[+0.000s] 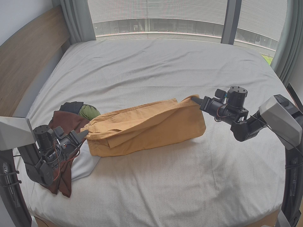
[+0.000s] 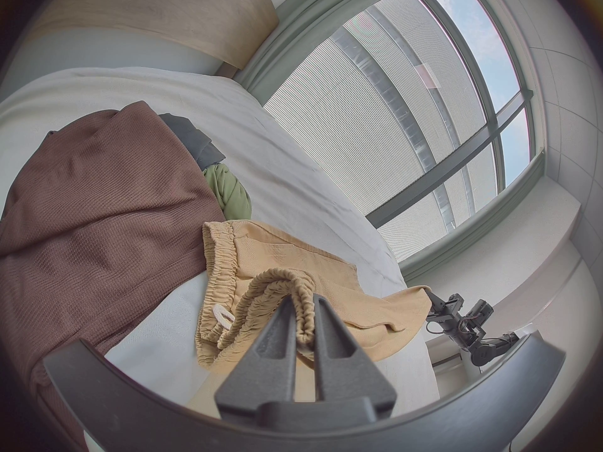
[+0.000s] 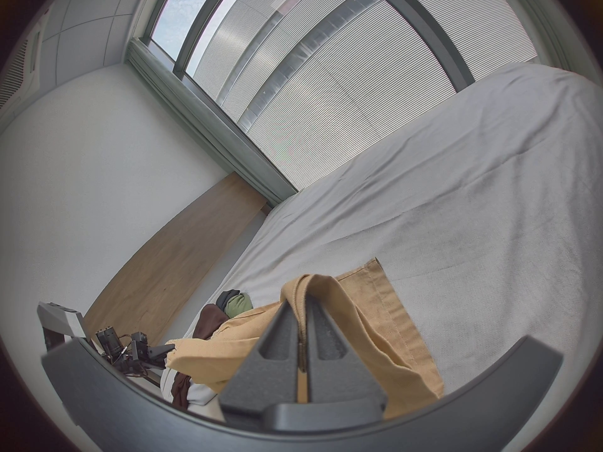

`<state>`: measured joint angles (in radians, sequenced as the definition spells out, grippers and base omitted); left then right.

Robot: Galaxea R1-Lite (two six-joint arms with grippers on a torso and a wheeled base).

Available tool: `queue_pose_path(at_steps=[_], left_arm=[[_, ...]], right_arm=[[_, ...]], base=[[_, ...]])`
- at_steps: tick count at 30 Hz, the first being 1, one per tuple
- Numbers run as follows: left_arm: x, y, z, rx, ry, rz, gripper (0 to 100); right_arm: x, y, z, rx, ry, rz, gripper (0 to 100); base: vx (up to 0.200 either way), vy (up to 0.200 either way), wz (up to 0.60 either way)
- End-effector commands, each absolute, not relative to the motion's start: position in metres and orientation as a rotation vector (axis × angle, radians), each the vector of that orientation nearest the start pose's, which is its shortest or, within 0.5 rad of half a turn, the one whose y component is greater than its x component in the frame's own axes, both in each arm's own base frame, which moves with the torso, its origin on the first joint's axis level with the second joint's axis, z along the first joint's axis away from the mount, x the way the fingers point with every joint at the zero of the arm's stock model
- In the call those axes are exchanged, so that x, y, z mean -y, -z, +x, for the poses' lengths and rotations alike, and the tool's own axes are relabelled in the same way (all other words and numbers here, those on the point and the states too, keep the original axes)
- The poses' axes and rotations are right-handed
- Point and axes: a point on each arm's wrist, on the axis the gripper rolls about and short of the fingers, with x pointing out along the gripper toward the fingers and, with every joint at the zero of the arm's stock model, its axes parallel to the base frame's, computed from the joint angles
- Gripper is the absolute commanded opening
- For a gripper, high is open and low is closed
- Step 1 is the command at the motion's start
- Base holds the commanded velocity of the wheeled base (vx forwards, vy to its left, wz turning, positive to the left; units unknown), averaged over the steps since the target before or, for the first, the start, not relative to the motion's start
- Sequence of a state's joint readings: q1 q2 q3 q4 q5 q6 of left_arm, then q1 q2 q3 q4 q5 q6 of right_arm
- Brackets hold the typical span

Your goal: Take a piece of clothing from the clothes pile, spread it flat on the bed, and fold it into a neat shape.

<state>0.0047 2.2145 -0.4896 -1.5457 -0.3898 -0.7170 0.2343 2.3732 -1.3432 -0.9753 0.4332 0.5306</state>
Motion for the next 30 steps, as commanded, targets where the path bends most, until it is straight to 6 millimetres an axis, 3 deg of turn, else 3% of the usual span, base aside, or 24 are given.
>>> queue_pose_path(at_steps=[1, 10, 30], left_arm=[[0.007, -0.033, 0.329, -0.318, 0.298, -0.749, 0], [-0.002, -0.029, 0.337, -0.301, 0.272, -0.767, 0], [-0.003, -0.024, 0.347, -0.284, 0.249, -0.781, 0]], right_arm=[[-0.128, -0.078, 0.467, -0.218, -0.653, 0.512, 0], [-0.140, -0.071, 0.480, -0.188, -0.674, 0.510, 0], [-0.143, -0.059, 0.491, -0.166, -0.667, 0.506, 0]], base=[[0.000, 0.000, 0.00], [0.000, 0.000, 0.00], [0.000, 0.000, 0.00]])
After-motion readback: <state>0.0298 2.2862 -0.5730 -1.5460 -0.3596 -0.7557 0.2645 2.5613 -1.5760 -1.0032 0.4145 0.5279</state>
